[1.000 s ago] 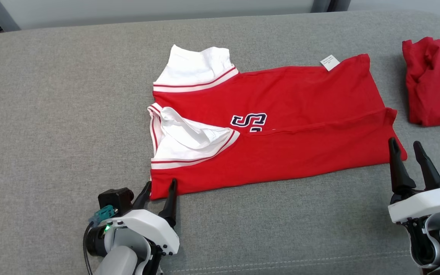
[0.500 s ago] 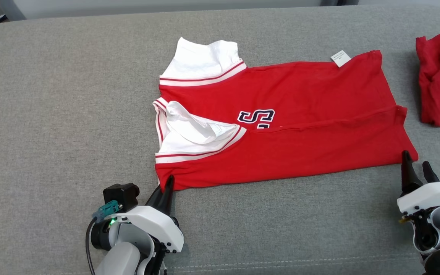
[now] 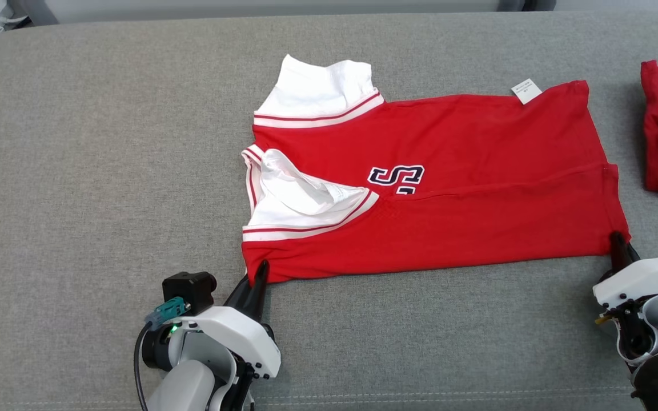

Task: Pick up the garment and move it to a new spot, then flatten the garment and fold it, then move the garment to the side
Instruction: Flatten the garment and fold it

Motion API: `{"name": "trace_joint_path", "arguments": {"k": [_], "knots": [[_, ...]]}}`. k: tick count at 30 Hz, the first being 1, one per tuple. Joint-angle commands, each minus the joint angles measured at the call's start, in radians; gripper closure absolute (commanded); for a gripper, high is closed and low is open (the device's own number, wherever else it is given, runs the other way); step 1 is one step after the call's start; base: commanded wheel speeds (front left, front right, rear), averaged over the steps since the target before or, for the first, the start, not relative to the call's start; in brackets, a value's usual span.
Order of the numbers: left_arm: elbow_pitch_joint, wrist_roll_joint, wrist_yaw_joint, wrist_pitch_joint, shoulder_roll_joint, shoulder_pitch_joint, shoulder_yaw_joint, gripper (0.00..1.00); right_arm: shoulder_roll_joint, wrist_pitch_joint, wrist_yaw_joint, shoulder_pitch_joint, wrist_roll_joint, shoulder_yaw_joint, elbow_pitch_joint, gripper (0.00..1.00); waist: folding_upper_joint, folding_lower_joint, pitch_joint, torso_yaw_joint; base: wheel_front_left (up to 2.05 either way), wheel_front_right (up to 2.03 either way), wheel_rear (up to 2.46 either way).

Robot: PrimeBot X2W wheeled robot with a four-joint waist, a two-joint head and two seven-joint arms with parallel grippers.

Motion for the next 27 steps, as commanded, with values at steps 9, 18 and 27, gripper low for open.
{"name": "trace_joint_path", "arguments": {"k": [9, 18, 27], "knots": [[-0.071, -0.008, -0.003, 0.012, 0.038, 0.026, 0.015, 1.0, -0.065, -0.022, 0.0, 0.132, 0.039, 0.106, -0.094, 1.0, 0.0, 0.0, -0.053, 0.006, 0.0, 0.0, 0.0], [-0.217, -0.003, 0.039, 0.127, 0.102, 0.145, -0.017, 1.0, -0.122, -0.012, 0.0, 0.235, 0.068, 0.167, -0.148, 1.0, 0.0, 0.0, -0.07, 0.011, 0.0, 0.0, 0.0], [-0.353, -0.001, 0.091, 0.212, 0.157, 0.241, -0.028, 1.0, -0.138, 0.022, 0.0, 0.306, 0.103, 0.194, -0.171, 1.0, 0.0, 0.0, -0.07, 0.02, 0.0, 0.0, 0.0]]}}
